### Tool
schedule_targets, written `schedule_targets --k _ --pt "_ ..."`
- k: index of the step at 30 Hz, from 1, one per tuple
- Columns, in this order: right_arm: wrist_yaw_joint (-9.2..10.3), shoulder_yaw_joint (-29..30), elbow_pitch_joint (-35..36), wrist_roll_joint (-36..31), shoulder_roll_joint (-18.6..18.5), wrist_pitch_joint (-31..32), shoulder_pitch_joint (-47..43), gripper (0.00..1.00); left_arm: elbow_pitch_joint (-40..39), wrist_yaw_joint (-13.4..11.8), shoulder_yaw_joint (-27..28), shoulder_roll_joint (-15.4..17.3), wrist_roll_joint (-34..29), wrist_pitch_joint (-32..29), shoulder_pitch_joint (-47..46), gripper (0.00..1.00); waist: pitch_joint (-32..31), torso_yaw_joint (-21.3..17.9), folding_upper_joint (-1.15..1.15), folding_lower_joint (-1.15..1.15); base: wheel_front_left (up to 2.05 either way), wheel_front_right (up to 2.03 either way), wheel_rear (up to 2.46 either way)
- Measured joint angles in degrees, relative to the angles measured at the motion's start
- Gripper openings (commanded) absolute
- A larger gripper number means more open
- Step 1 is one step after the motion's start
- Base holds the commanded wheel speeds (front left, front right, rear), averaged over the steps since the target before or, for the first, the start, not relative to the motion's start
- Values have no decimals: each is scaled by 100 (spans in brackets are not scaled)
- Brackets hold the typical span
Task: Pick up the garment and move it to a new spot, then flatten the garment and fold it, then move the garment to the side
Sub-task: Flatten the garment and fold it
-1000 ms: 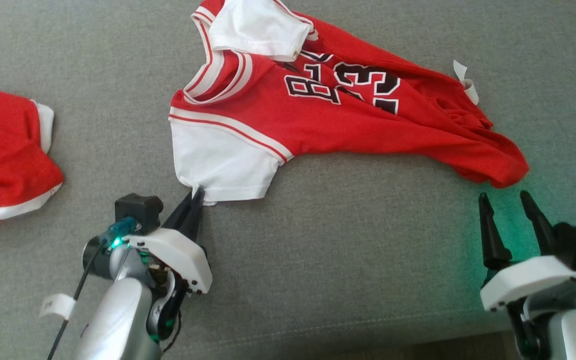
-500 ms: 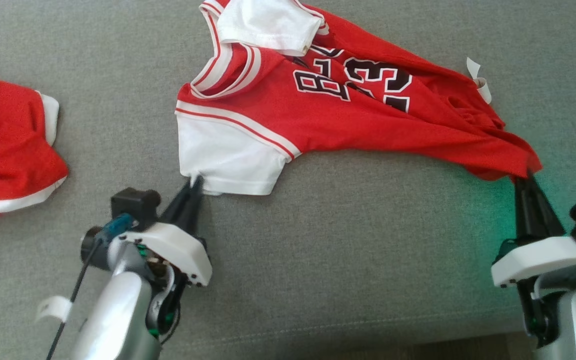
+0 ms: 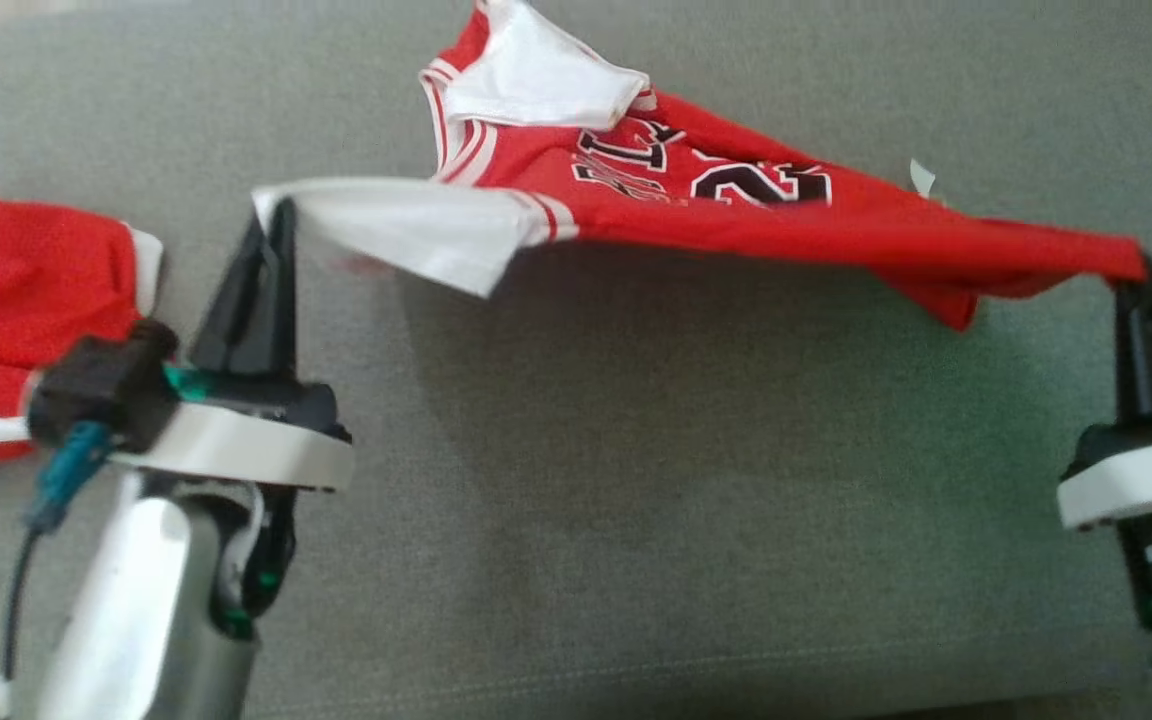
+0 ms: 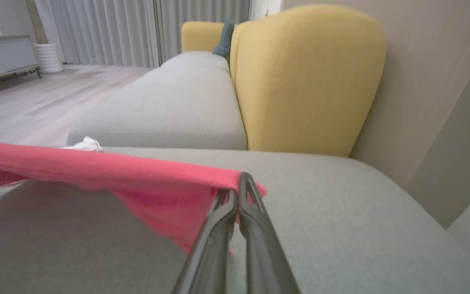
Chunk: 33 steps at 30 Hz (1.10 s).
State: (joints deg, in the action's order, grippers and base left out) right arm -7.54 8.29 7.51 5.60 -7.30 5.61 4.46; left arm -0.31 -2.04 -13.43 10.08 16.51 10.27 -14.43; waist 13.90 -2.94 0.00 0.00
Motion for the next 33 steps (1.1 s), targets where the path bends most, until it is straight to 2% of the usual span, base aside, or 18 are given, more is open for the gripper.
schedule_targets --k 4,8,16,25,30,33 --pt "0 -1 376 46 -237 249 250 0 -681 -53 141 126 -114 38 -199 0 -234 65 0 0 0 0 0" --pt "0 7 756 121 -471 478 655 0 -1292 -52 234 276 -190 -110 -788 0 -483 120 0 0 0 0 0" --pt "0 -24 994 381 -824 762 1483 0 -1549 68 288 447 -222 -572 -1881 0 -849 152 0 0 0 0 0" --pt "0 -43 849 706 -948 896 2287 0 -973 211 267 449 -60 -815 -2624 0 -864 155 0 0 0 0 0" --pt "0 -296 331 876 -946 894 2823 0 -337 296 219 396 8 -754 -3035 0 -663 137 0 0 0 0 0" --pt "0 -487 -208 1069 -917 795 3411 0 243 312 199 374 19 -626 -3488 0 -496 106 0 0 0 0 0"
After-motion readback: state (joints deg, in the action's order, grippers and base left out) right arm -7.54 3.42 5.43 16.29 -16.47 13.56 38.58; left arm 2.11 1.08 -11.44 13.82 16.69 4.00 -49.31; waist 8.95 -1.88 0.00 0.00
